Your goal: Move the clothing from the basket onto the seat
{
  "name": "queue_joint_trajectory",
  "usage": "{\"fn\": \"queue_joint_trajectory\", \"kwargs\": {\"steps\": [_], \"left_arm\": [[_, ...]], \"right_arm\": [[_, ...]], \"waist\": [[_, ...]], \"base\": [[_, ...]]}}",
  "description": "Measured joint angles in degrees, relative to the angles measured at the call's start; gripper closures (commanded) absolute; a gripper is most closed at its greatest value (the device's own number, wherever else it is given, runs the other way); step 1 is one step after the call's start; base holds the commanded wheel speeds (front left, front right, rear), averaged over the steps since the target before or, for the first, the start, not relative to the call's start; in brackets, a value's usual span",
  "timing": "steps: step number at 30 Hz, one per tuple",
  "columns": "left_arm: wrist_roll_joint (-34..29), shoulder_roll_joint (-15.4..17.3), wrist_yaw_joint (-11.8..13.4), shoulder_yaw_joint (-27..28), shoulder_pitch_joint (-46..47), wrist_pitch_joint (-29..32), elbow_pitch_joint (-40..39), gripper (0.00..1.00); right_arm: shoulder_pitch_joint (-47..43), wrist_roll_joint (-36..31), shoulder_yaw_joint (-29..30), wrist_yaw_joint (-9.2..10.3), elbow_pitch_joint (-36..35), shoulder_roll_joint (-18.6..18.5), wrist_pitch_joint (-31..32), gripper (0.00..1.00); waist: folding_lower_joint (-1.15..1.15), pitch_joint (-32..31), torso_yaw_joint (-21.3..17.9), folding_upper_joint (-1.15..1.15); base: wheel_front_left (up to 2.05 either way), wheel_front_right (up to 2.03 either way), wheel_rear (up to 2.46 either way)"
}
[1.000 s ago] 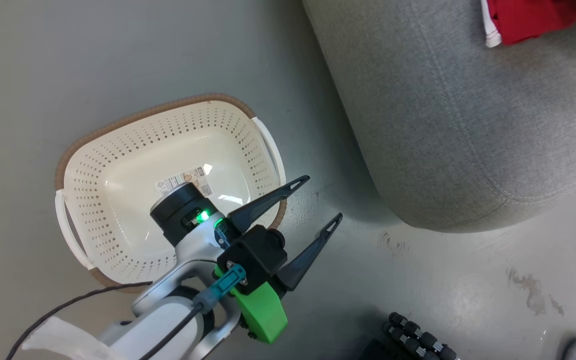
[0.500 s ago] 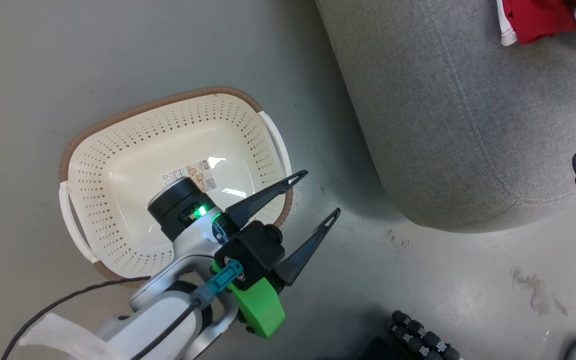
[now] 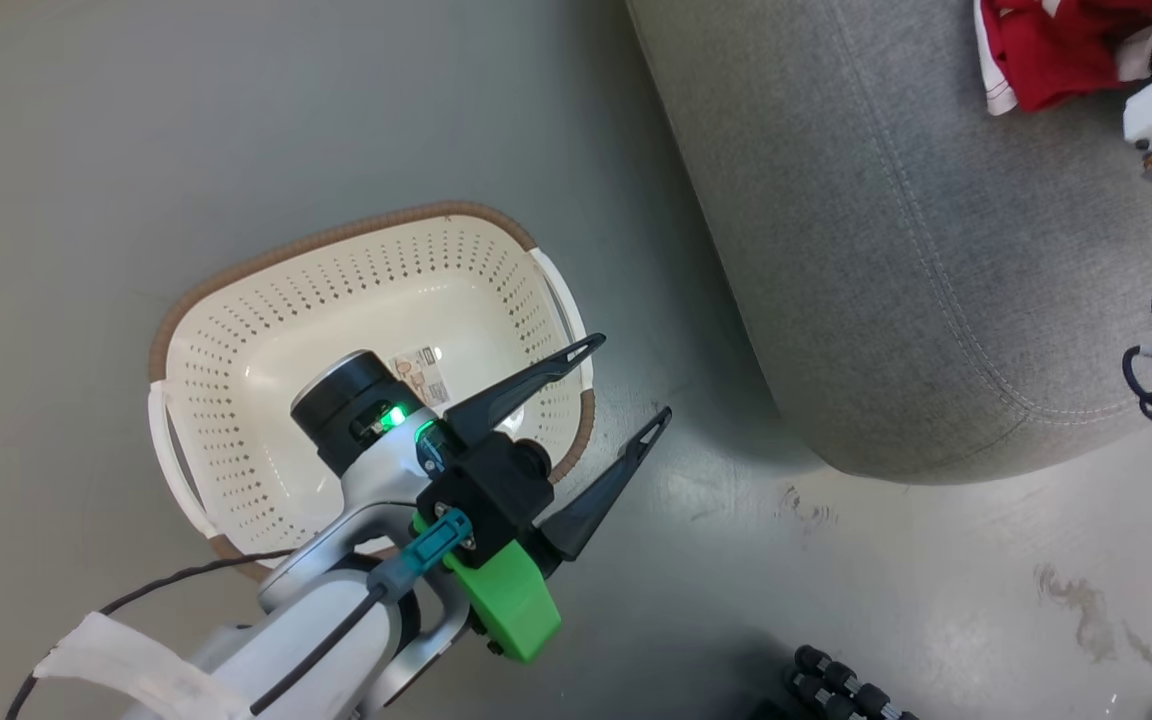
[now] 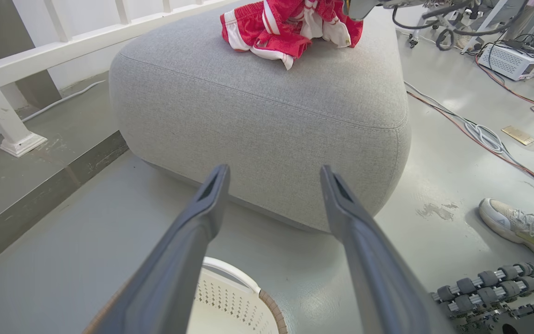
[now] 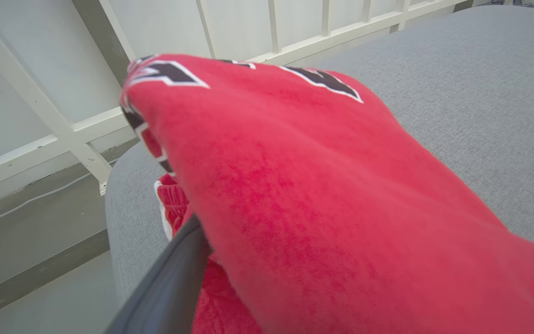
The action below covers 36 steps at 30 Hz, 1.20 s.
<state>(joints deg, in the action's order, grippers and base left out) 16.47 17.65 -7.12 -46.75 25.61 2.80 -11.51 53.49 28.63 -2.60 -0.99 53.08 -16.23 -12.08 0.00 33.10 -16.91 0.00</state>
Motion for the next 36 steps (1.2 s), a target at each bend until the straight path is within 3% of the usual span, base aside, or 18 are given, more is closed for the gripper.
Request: {"fn": "queue_joint_trajectory", "kwargs": {"steps": [17,36], "left_arm": [[2.16,-2.43,0.18,0.64,-1.07,-5.23,5.06,0.0],[5.15,-4.09,5.79,6.06,-6.54,-9.48,10.87,0.0]], "right_arm": [[-7.66,-1.1,-2.4,-2.63,3.34,1.69,-1.08,0.0],[-18.35,-4.02,-6.98,-4.56,-2.7,6.59,-2.21,0.0]], "waist": [[0.0,-7.43,1.06,0.0],[0.0,-15.99,5.5,0.0]], "base": [[0.0,0.0,0.0],[0.0,0.0,0.0]]}}
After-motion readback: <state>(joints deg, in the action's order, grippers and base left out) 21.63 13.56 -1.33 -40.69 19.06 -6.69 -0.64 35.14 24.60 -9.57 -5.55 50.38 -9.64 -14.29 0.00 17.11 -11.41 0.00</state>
